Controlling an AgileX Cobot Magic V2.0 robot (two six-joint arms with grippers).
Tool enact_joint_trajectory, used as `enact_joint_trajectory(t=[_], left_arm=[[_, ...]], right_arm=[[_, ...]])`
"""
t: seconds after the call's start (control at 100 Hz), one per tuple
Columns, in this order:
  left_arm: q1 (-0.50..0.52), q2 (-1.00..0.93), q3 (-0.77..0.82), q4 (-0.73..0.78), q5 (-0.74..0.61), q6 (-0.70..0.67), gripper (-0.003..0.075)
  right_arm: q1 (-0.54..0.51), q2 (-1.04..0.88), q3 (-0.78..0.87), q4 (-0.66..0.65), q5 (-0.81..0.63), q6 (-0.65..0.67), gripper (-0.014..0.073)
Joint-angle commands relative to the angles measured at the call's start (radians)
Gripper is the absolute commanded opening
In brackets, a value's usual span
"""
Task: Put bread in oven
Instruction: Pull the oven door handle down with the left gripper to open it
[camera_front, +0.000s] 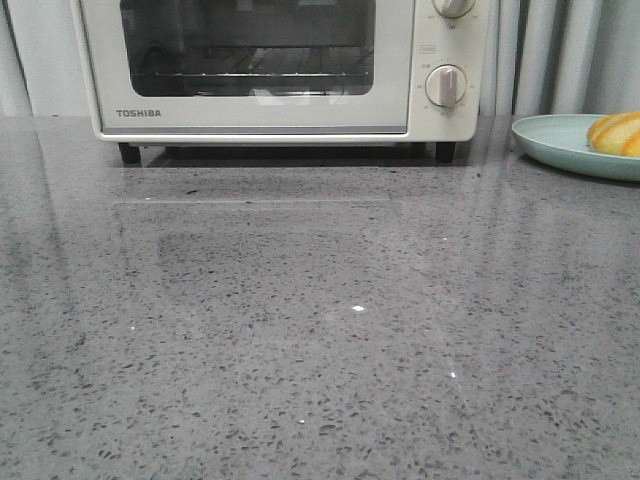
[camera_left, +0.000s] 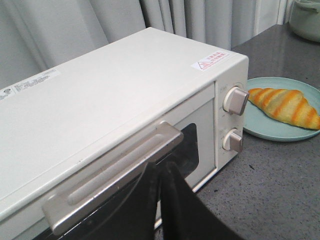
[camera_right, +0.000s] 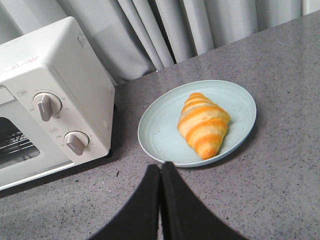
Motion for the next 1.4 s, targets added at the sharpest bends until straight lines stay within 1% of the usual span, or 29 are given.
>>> enact_joint_trajectory(t=[0.0,0.09,0.28,0.57,0.92,1.03,1.25,1.39], left_arm=[[-0.008,0.025,-0.072,-0.024,-0.054,-0.001,-0.0021],[-0.008,0.070,-0.088,-0.024,-0.056,-0.001,-0.0021],[-0.006,0.132,-0.088,-0.017,-0.116,-0.001,-0.0021],[-0.006,0.152,-0.088,-0.017,-0.218,-0.001,-0.0021],[-0.006,0.208,-0.088,-0.017,-0.227,0.001,-0.0021],[-0.004,0.217,-0.088,-0.017,-0.192,0.001,-0.0021],[-0.004,0.211,-0.052,0.023,-0.049,-0.001,-0.0022],[-0.004,0.173,0.015,0.023,-0.029,-0.004,-0.0022]], right_arm=[[-0.001,0.007,-0.033,-0.051,-0.052,-0.011,-0.0048],[-0.001,0.007,-0.033,-0.055,-0.052,-0.011,-0.0048],[-0.001,0.007,-0.033,-0.058,-0.050,-0.011,-0.0048],[-0.001,0.007,-0.033,-0.058,-0.048,-0.011,-0.0048],[-0.001,0.007,-0.033,-0.056,-0.039,-0.011,-0.0048],[-0.001,0.007,-0.033,-0.049,-0.029,-0.011,-0.0048],[-0.001,0.007,-0.033,-0.039,-0.027,-0.011,-0.0048],[-0.001,0.007,-0.033,-0.025,-0.033,-0.011,-0.0048]])
